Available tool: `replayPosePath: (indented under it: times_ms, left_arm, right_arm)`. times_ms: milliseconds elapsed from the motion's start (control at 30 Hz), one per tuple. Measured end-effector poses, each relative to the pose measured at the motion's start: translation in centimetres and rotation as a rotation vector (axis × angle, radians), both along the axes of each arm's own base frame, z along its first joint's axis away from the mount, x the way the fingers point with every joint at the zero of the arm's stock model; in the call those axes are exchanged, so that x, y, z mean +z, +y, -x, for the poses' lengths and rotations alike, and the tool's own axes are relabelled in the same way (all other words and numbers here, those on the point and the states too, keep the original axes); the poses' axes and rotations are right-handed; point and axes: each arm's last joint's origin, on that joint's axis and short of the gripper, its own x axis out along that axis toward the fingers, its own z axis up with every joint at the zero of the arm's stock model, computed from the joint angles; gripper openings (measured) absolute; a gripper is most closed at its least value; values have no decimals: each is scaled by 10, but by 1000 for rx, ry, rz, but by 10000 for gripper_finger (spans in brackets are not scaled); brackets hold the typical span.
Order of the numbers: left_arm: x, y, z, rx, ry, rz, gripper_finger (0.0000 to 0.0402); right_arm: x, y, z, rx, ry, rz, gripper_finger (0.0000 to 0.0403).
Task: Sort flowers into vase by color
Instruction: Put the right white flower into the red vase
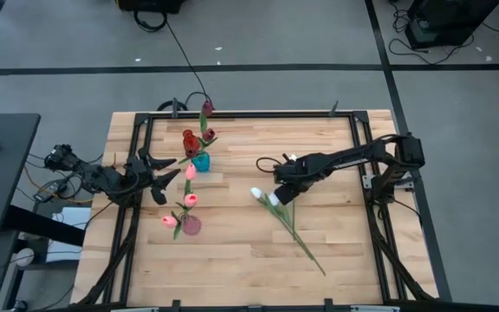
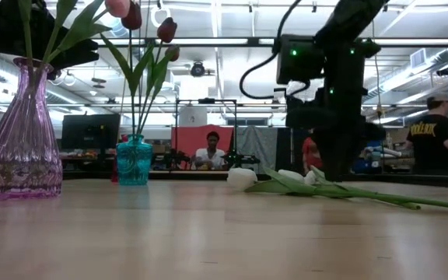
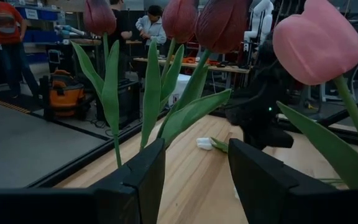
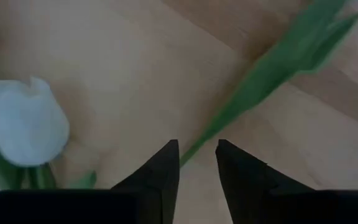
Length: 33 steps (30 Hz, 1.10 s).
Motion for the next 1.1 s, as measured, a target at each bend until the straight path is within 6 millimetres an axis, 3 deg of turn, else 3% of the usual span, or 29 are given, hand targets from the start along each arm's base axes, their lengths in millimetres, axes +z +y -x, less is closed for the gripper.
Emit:
replayPosePath:
  times_ms: [267,400,533,633,733,867,1100]
  left_arm:
    - [0,0,0,-1,0,0,182]
    - [0,0,0,-1,0,0,182]
    - [0,0,0,0,0,0,182]
    - [0,0,0,0,-1,0,182]
    - [0,0,0,0,-2,1,182]
    - [0,0,0,0,-2,1,182]
    - [0,1,1,53,16,-27,182]
  right_arm:
    - [-11,-3,-2,6,25,38,149]
    - [-14,-3,-5,41,26,38,104]
    - [-12,-3,-5,102,15,38,24]
    - [-7,-10,-4,146,-12,69,15]
    - [9,-26,-14,245,-163,150,15]
    - [28,-60,-35,371,-494,241,6]
    - [59,-133,-42,307,-936,442,7]
